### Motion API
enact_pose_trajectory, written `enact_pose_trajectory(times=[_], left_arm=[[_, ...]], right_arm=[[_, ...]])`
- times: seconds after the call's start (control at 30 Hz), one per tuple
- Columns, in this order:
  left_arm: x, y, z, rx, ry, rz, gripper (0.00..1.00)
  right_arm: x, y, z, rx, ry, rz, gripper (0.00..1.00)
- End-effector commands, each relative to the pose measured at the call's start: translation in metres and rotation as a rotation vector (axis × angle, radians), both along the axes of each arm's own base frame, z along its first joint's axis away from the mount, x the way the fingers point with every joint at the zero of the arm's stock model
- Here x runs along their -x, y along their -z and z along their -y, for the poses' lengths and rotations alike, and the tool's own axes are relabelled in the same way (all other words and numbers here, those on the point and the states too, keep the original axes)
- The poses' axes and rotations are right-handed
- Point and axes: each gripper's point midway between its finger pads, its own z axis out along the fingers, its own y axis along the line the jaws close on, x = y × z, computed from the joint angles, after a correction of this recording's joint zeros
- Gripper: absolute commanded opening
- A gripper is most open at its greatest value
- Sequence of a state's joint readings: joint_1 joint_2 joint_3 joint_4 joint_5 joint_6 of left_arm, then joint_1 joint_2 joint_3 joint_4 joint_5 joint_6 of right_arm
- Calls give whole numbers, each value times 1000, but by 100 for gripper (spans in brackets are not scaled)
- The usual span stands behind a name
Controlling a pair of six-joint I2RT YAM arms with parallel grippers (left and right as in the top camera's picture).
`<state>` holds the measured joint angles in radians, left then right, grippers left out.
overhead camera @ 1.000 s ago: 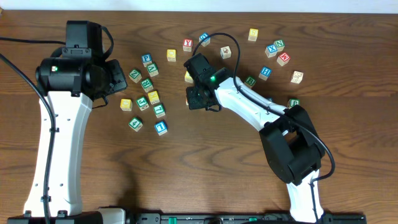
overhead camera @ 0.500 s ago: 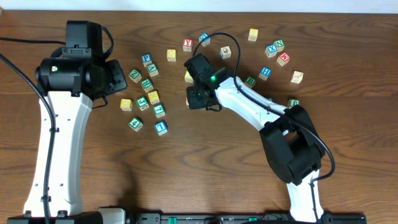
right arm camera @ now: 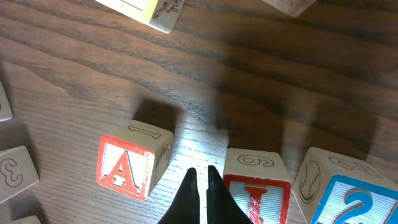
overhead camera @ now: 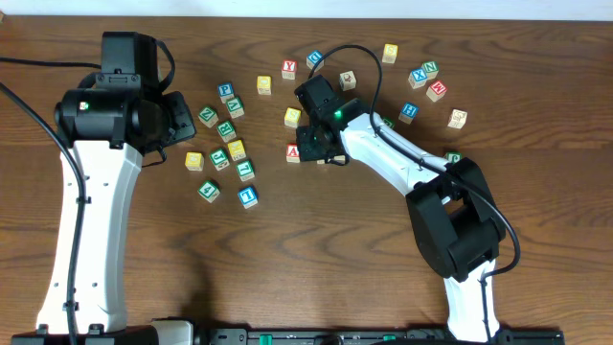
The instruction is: Spell out AI2
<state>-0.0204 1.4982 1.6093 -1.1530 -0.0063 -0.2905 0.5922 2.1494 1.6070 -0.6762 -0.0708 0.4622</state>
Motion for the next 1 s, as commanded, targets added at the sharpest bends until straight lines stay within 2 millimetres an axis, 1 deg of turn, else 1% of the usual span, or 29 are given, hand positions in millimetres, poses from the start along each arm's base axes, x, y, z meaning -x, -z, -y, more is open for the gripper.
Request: enact_pose_trajectory(times=[0.0,0.1,0.23,0.27,0.37,0.43,0.5,0.73,0.83,0.97], left_arm=[[-2,-4,-4,-15,-2,8,42],[-2,-4,-4,-15,-2,8,42],[-2,-4,-4,-15,-2,8,41],[-2,-4,-4,-15,-2,8,42],[-2,-4,-4,-15,-2,8,42],[-2,-4,-4,-15,-2,8,41],[-2,-4,-4,-15,-2,8,42],[-2,-4,-4,-15,-2,8,42],[-2,-4,-4,-15,-2,8,41],[-2,-4,-4,-15,-2,8,42]], right_arm=[[-3,9,7,19,0,-5,1],[-6,9,11,19,10,-5,1],[-8,8,11,14,12,2,1],[-9,7,9,6,6,6,1],[-7,-4,-5,-54,-86,23,1],[-7,-12,-9,-75,-107,34,2],[-3,-16,-11,-84,-122,30,2],[26,-5,-8,-29,-143,-68,2],[30,-2,-2,4,-130,-84,2],[30,0,7,53,-111,-82,2]])
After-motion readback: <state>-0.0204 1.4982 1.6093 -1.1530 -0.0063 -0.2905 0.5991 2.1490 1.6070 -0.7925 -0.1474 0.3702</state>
